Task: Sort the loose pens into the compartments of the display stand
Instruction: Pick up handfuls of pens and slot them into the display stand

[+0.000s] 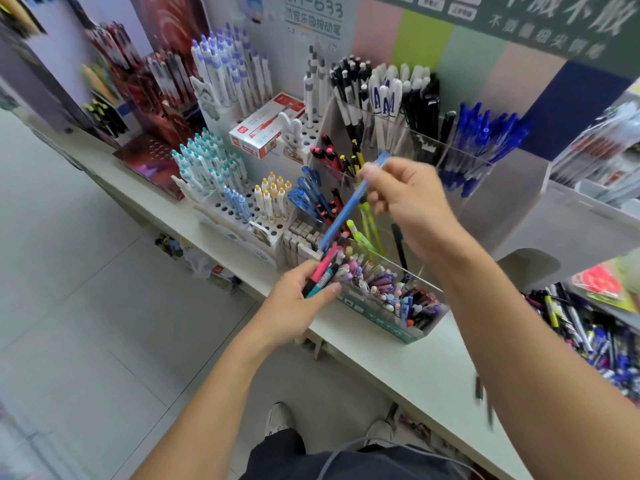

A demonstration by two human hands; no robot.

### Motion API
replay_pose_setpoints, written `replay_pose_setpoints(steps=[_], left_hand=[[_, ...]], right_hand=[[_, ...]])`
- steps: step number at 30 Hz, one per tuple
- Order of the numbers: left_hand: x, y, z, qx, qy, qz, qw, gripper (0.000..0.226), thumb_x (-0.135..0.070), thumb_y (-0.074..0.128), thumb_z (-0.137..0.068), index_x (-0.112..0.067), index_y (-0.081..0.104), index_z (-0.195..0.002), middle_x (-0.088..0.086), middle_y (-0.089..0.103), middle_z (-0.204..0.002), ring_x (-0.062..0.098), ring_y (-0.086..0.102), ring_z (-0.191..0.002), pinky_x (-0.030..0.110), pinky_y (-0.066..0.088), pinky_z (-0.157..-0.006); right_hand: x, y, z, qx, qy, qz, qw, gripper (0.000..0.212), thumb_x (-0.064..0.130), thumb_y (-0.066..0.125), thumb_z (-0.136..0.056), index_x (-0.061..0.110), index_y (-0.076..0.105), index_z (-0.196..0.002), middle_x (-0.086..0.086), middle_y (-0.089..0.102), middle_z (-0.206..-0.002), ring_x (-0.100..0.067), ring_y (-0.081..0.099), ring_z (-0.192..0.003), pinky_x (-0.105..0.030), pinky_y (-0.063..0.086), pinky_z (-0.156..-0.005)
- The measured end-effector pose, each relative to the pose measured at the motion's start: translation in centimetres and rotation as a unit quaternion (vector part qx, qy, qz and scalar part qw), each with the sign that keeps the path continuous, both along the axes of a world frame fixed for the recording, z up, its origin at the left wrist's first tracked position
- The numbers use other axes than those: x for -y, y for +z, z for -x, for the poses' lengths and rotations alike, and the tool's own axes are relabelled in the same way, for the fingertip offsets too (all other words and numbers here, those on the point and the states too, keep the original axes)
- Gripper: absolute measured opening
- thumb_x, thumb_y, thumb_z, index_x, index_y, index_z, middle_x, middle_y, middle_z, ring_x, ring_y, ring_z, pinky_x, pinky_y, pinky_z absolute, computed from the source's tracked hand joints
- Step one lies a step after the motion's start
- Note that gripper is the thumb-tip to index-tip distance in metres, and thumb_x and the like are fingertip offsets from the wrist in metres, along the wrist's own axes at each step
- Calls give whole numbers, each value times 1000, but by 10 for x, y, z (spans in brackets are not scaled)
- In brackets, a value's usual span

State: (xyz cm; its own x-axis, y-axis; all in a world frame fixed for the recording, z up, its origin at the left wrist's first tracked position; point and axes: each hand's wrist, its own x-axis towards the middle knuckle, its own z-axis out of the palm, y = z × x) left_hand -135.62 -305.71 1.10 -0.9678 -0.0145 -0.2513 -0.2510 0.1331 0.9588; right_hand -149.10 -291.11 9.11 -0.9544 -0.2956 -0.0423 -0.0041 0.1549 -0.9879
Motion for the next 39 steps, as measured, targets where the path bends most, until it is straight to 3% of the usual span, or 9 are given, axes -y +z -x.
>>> replay_pose_setpoints(steps=[3, 7, 12, 17, 21, 28, 32, 36, 39], left_hand=[[12, -9, -7, 90, 74, -138, 984, 2, -21, 54, -104, -20, 55, -102, -6, 38, -66, 6, 24, -45, 16, 22, -38], [15, -5, -8, 102, 124, -264, 951, 8, -18, 48, -105, -17, 47, -98, -4, 41, -66, 6, 23, -44, 16, 16, -37], [21, 4, -6, 81, 133, -342, 927, 14, -26, 40, -109, -15, 47, -104, -3, 47, -67, 6, 28, -43, 15, 21, -34], [28, 5, -3, 60, 131, -343, 928, 28, -31, 39, -108, -12, 59, -114, -3, 50, -71, 8, 36, -52, 18, 28, -40], [26, 5, 4, 50, 126, -307, 942, 28, -29, 42, -107, -14, 64, -115, -4, 48, -71, 7, 36, -56, 17, 30, -44], [19, 5, 8, 51, 137, -267, 953, 34, -32, 39, -108, -11, 63, -122, 0, 56, -73, 11, 45, -64, 25, 38, -59], [14, 7, 9, 50, 154, -317, 934, 33, -30, 37, -109, -7, 55, -122, 1, 49, -67, 10, 37, -51, 21, 33, -47], [14, 10, 13, 30, 147, -293, 944, 19, -28, 38, -109, -12, 49, -106, 0, 46, -67, 8, 30, -47, 18, 26, -42], [11, 14, 19, 20, 113, -253, 961, 16, -28, 40, -109, -16, 51, -106, -2, 51, -70, 9, 36, -50, 18, 29, -43]], right_hand=[[15, -2, 17, -182, -50, -82, 979, 9, 14, 67, -96, 6, 70, -96, -6, 70, -76, -18, 65, -62, -27, 56, -61], [51, -31, 28, -330, -5, -272, 904, 10, 14, 69, -92, 8, 71, -99, -7, 72, -88, -24, 65, -82, -41, 54, -78], [71, -46, 44, -297, 24, -313, 902, 12, 14, 68, -92, 2, 71, -92, -11, 72, -85, -29, 64, -83, -41, 50, -80], [74, -36, 52, -258, -28, -307, 916, 18, 17, 72, -90, 17, 72, -108, -6, 72, -92, -23, 64, -86, -33, 53, -81], [78, -42, 57, -247, 71, -434, 863, 13, 10, 79, -82, 14, 77, -94, -13, 73, -95, -32, 68, -87, -40, 58, -79], [92, -51, 64, -214, 154, -495, 828, 19, 14, 66, -96, 3, 63, -80, -10, 62, -74, -34, 66, -80, -38, 52, -67], [85, -48, 54, -234, 201, -537, 785, 20, 16, 49, -102, 8, 51, -84, -9, 52, -82, -33, 59, -83, -42, 48, -71], [61, -25, 25, -70, 130, -292, 945, 57, 48, 50, -103, -1, 59, -75, -8, 49, -64, -22, 42, -57, -31, 35, -58], [45, -11, 2, 46, 159, -145, 975, 40, 34, 67, -96, -5, 71, -88, -8, 49, -60, -19, 40, -53, -28, 34, -51]])
